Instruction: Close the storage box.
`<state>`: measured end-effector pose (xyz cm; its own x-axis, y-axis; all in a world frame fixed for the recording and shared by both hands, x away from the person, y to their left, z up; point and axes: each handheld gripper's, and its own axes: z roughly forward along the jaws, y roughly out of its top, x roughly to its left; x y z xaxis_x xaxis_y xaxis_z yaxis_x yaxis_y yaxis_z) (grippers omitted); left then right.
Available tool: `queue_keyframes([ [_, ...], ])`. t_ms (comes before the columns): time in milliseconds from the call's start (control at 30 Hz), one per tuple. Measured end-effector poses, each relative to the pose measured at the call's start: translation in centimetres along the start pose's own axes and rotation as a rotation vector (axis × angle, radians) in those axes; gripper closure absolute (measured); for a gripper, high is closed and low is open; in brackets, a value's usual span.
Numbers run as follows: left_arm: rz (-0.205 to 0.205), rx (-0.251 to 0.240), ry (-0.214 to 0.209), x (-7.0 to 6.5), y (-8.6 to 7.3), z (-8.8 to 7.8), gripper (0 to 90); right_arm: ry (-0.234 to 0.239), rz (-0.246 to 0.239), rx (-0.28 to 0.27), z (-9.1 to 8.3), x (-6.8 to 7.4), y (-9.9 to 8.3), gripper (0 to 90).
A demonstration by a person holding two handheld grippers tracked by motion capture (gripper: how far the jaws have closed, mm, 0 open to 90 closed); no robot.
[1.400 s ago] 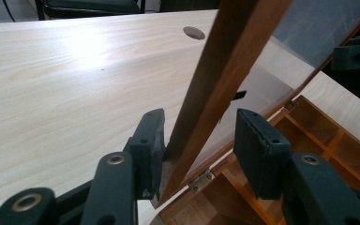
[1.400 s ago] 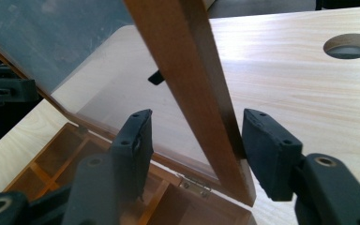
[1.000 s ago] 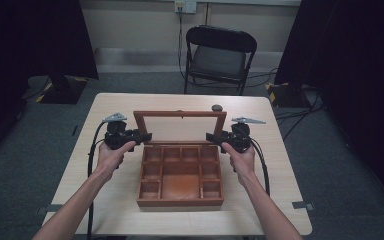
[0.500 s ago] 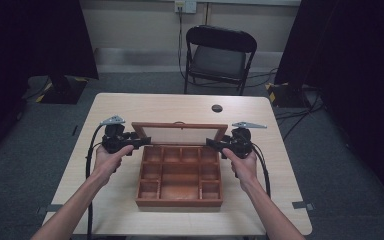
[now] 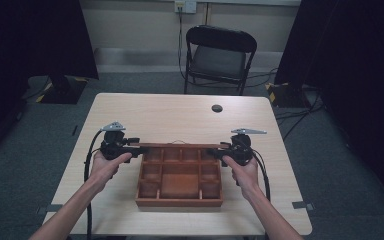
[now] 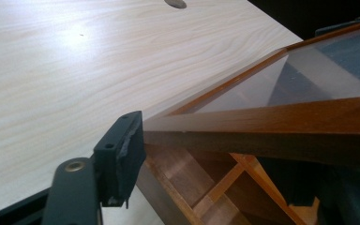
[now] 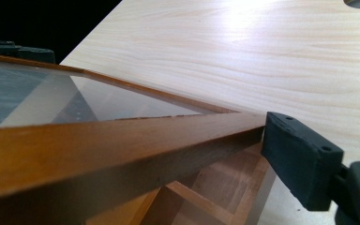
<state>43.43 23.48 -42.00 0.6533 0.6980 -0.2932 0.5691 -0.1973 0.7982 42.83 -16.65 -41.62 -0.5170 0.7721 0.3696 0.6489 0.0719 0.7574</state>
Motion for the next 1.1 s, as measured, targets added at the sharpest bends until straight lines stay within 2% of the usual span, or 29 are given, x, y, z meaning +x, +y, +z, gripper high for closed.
queue_keyframes([
  [133, -0.001, 0.026, 0.004, -0.3, -0.5, -0.2, 30.6, -0.008, -0.002, 0.004, 0.0, 0.3, -0.6, 23.3],
  [233, -0.002, 0.006, -0.007, -0.5, -0.9, -0.8, 30.1, -0.015, -0.004, 0.009, 0.0, 0.6, -1.1, 18.9],
  [333, 0.008, -0.002, -0.001, -0.5, -1.0, -1.0, 29.2, -0.024, 0.003, 0.005, 0.0, 1.0, -1.2, 17.4],
  [467, -0.011, -0.010, -0.011, -0.1, -1.1, -0.7, 26.9, -0.029, 0.001, 0.007, 0.2, 1.2, -1.2, 14.6],
  [667, -0.018, -0.006, 0.000, 0.4, -1.2, -0.8, 26.8, -0.040, -0.002, 0.003, 0.7, 1.7, -1.3, 14.4],
  [767, -0.023, -0.017, 0.001, 0.5, -1.2, -1.1, 27.2, -0.023, 0.003, 0.002, 0.6, 1.9, -1.1, 14.6],
  [900, -0.014, -0.027, -0.010, 0.3, -1.3, -1.4, 27.2, -0.001, -0.002, 0.010, 0.1, 1.6, -1.0, 19.9],
  [967, -0.012, -0.032, -0.018, 0.1, -1.4, -1.5, 27.3, -0.009, -0.013, 0.022, -0.2, 1.5, -1.1, 19.3],
  [1100, -0.007, -0.023, -0.025, -0.1, -1.6, -1.5, 26.8, -0.004, -0.004, 0.029, -1.0, 1.0, -1.7, 21.1],
])
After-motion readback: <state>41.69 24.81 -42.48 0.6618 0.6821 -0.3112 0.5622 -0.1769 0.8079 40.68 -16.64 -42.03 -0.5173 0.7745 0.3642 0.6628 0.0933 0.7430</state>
